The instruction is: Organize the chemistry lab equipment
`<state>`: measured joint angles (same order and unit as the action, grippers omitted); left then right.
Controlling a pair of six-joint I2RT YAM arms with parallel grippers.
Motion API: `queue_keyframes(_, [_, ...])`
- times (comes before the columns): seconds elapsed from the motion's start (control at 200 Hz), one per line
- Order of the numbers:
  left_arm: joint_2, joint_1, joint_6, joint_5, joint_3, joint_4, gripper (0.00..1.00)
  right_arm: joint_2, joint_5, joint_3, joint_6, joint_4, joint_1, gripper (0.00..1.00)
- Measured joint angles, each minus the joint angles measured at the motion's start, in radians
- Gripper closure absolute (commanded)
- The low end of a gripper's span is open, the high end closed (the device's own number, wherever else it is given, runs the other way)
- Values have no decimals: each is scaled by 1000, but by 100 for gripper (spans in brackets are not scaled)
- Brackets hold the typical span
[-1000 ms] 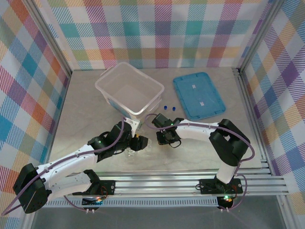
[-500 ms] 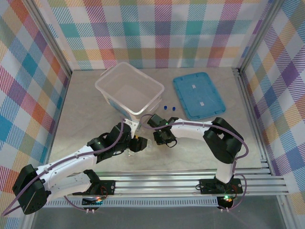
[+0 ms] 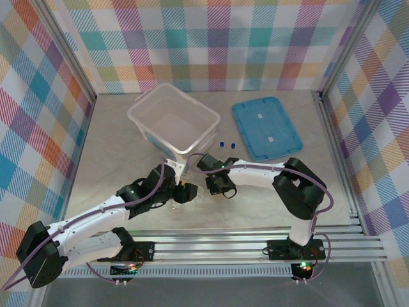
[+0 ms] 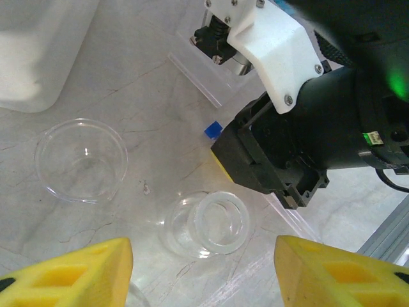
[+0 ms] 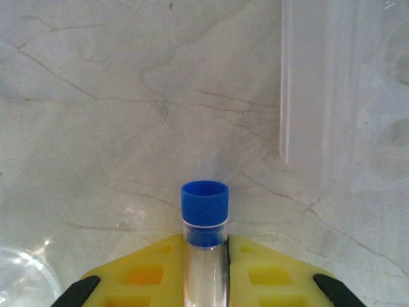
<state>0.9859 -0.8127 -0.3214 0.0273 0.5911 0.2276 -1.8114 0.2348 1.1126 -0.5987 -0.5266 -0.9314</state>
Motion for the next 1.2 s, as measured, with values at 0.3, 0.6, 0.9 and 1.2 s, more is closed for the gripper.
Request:
queue_keyframes(0.3, [14, 0, -12, 21, 0, -27, 40, 218, 29, -34, -1, -16, -10, 81])
queue_keyframes(0.6, [78, 0, -91, 132, 5, -165, 40, 418, 120, -56, -7, -59, -9, 81])
queue_keyframes(0.9, [190, -26, -209, 235, 51, -338, 40, 571, 185, -70, -8, -57, 37, 82])
queue_keyframes(1.2, [286, -71, -274, 288, 87, -464, 40, 576, 176, -71, -27, -5, 62, 82])
